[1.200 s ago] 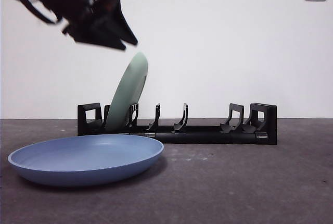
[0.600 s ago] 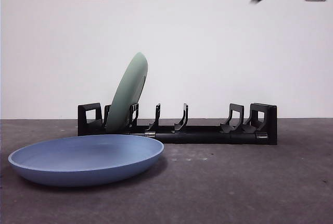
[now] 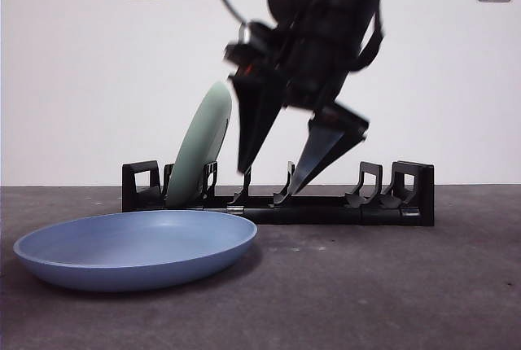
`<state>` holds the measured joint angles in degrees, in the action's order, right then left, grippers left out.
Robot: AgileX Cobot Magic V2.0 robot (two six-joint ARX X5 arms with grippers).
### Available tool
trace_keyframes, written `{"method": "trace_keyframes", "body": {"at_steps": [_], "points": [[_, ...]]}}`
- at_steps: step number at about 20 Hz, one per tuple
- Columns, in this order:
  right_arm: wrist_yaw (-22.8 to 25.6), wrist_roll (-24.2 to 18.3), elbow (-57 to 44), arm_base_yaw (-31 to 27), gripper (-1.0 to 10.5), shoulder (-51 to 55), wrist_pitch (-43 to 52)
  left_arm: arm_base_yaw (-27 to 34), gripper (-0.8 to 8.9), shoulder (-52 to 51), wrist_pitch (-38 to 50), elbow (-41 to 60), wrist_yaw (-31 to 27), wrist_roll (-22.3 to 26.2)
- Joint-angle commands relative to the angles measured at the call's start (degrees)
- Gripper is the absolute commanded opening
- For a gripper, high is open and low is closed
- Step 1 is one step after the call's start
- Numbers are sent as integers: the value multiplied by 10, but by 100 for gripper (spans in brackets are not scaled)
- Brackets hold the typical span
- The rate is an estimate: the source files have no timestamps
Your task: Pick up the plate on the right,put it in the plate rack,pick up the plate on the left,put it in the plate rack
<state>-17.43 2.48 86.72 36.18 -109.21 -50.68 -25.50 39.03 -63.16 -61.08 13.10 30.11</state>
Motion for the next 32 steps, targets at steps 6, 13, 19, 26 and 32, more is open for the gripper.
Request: {"method": "trace_keyframes", "body": {"at_steps": [6, 13, 19, 26, 32], "points": [[43, 52, -5, 21, 343, -65, 77, -1, 293, 3, -2, 0, -11, 21], [50, 66, -5, 21, 106, -88, 101, -16, 293, 4, -2, 0, -12, 21], [48, 79, -5, 21, 86, -96, 107, -30, 293, 7, -2, 0, -12, 21], [44, 78, -5, 23, -13, -93, 99, -62, 293, 11, -2, 0, -12, 34], [40, 58, -5, 23, -13, 13, 43, -123, 293, 34, -2, 0, -38, 68]]}}
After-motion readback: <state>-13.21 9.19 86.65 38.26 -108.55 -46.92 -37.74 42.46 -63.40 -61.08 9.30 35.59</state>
